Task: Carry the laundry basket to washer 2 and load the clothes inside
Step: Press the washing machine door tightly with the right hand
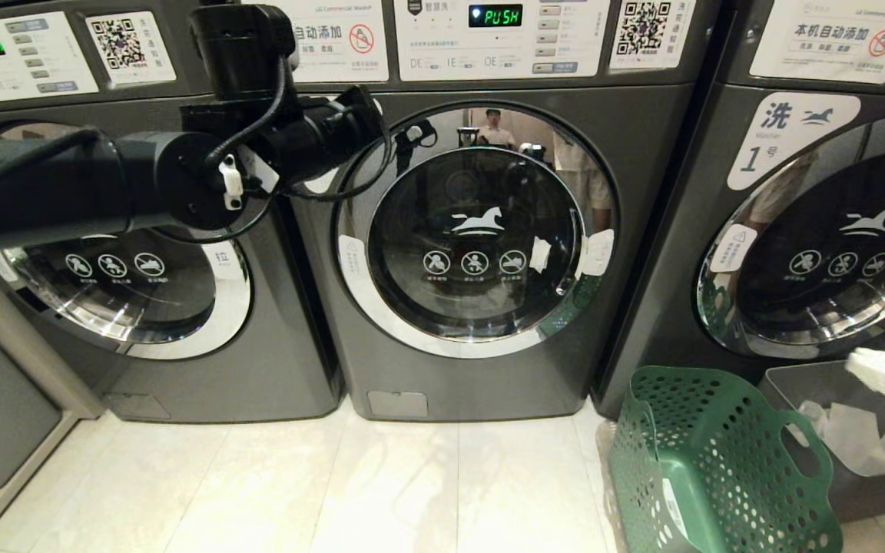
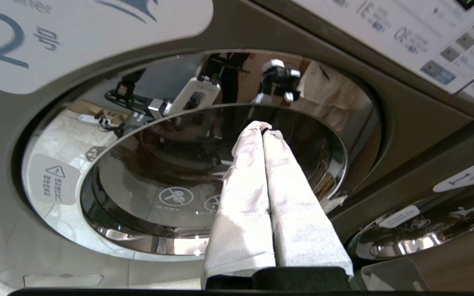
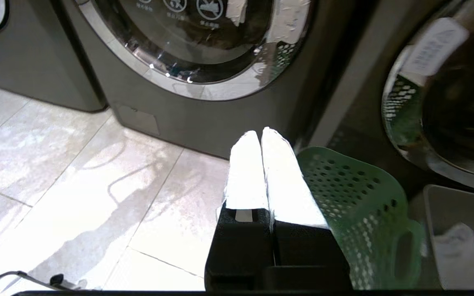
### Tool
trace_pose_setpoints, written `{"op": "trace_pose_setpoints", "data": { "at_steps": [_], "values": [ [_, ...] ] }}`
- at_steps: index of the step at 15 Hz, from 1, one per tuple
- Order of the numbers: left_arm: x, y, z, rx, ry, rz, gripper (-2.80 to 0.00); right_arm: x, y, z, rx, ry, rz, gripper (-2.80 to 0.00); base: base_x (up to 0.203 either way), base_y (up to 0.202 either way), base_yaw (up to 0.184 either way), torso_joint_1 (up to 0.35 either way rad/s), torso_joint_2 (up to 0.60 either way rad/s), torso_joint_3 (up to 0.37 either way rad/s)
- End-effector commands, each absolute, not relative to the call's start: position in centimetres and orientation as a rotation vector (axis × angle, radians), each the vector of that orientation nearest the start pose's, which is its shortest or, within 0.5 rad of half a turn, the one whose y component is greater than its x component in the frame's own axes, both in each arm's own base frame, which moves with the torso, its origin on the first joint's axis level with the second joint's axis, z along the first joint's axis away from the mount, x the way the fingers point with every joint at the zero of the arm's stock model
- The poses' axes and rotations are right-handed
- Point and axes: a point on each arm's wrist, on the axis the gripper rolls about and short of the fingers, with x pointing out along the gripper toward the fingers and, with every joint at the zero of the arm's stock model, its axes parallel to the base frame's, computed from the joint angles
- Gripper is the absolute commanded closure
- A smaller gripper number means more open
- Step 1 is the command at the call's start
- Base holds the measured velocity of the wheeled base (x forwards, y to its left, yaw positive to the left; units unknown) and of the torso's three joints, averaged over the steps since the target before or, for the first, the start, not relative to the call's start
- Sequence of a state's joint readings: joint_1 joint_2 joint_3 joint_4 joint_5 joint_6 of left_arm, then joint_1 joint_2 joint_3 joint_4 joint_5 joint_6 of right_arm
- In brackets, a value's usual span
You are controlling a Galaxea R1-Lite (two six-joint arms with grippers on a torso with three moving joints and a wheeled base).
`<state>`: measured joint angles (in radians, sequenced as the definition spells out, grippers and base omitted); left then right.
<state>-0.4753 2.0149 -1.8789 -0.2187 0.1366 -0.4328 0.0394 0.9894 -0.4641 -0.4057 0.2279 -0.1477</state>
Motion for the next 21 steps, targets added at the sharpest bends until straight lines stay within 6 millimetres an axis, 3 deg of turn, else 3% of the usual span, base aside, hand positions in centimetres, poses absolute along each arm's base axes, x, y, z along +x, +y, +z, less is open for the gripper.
{"op": "trace_pose_setpoints", "data": {
  "at_steps": [1, 5, 9, 11, 16, 21],
  "values": [
    [36.0, -18.2, 34.4, -0.466, -0.036, -0.358, 0.00, 22.3, 2.9, 17.4, -0.136, 0.252, 0.327, 0.00, 0.000, 0.000, 0.000, 0.000, 0.00, 0.000],
    [35.0, -17.7, 35.7, -0.478, -0.069, -0.363, 0.00, 30.1, 7.1, 12.9, -0.171, 0.160, 0.308, 0.00, 0.000, 0.000, 0.000, 0.000, 0.00, 0.000],
    [33.1, -16.8, 37.9, -0.494, -0.123, -0.374, 0.00, 36.2, 8.8, 12.7, -0.195, -0.021, 0.169, 0.00, 0.000, 0.000, 0.000, 0.000, 0.00, 0.000],
    [32.4, -16.4, 38.5, -0.499, -0.136, -0.376, 0.00, 38.6, 7.2, 13.1, -0.194, -0.066, 0.089, 0.00, 0.000, 0.000, 0.000, 0.000, 0.00, 0.000],
    [31.7, -16.1, 39.2, -0.503, -0.153, -0.378, 0.00, 42.2, 3.9, 11.4, -0.198, -0.072, -0.014, 0.00, 0.000, 0.000, 0.000, 0.000, 0.00, 0.000],
    [30.4, -15.5, 40.4, -0.503, -0.190, -0.358, 0.00, 45.2, 3.8, 11.0, -0.175, -0.150, 0.036, 0.00, 0.000, 0.000, 0.000, 0.000, 0.00, 0.000]
  ]
}}
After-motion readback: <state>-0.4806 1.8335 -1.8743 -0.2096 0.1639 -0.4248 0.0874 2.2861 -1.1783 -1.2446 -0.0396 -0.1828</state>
